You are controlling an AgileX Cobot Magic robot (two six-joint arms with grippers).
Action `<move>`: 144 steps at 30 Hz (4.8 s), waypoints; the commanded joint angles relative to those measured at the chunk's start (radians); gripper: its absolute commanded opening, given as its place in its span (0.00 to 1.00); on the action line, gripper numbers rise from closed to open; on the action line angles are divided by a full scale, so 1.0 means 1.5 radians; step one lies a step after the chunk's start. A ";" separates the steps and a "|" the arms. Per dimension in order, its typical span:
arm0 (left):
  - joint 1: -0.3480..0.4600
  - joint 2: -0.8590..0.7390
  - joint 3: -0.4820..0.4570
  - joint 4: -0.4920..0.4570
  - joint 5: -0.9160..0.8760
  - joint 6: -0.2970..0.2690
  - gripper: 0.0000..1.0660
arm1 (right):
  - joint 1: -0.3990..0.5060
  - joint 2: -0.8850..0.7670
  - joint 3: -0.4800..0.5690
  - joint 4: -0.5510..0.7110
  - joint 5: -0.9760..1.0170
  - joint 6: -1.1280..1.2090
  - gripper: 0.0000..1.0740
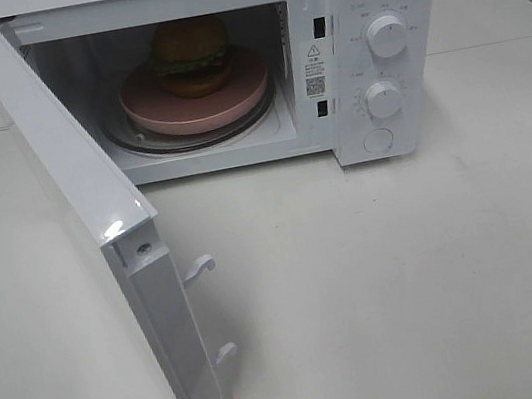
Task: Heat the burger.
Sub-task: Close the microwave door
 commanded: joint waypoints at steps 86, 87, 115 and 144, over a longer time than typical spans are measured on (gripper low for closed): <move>0.001 0.947 0.073 0.457 -1.242 -0.333 0.00 | -0.004 -0.018 0.003 -0.001 -0.005 0.003 0.70; -0.004 0.953 0.073 0.455 -1.246 -0.337 0.00 | -0.004 -0.018 0.003 -0.001 -0.005 0.003 0.70; -0.133 1.110 0.022 0.383 -1.291 -0.275 0.00 | -0.004 -0.018 0.003 -0.001 -0.005 0.002 0.70; -0.287 1.237 -0.189 0.319 -1.211 -0.271 0.00 | -0.004 -0.018 0.003 -0.001 -0.005 0.001 0.70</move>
